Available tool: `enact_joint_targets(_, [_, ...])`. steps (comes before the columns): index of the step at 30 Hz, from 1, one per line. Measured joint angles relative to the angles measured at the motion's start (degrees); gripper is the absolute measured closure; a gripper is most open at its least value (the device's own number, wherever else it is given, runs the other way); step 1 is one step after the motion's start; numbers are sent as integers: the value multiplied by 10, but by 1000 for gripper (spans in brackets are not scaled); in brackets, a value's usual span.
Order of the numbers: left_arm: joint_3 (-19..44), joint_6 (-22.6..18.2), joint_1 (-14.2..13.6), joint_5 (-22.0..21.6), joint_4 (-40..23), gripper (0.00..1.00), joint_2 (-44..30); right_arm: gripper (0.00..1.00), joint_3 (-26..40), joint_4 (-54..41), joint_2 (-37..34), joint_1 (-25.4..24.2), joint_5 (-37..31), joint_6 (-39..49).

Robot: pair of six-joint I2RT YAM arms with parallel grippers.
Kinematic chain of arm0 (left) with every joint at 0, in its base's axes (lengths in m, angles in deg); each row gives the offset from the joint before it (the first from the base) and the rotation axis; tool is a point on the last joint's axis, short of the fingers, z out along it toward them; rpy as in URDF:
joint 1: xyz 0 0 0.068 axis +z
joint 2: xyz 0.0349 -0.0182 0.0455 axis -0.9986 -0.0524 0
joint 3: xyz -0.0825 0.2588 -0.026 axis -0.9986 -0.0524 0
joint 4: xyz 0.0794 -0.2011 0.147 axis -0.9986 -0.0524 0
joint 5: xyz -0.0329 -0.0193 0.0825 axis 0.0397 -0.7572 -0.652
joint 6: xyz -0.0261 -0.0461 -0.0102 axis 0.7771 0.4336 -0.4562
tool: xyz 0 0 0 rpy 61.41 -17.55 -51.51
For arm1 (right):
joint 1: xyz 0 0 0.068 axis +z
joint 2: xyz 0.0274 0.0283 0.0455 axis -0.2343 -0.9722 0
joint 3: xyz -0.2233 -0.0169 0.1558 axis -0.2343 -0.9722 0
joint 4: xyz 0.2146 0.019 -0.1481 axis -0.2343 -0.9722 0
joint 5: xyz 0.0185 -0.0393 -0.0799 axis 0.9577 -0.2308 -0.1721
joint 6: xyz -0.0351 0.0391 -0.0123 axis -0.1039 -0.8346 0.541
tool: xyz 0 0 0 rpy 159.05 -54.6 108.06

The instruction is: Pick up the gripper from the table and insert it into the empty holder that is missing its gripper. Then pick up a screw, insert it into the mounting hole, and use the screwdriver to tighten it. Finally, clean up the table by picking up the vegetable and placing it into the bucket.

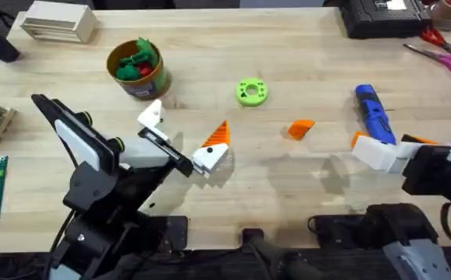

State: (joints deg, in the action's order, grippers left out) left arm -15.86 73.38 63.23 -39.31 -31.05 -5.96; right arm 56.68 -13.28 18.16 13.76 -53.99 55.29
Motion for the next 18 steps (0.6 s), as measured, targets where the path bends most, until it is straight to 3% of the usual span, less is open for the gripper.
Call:
enact_joint_targets(5, [0,0,0,18,1,14,0,12,0,0,0,0,0,0])
enact_joint_targets(14, [0,0,0,177,6,14,0,12,0,33,0,0,0,-2])
enact_joint_targets(18, [0,0,0,211,5,14,0,12,0,96,0,0,2,-38])
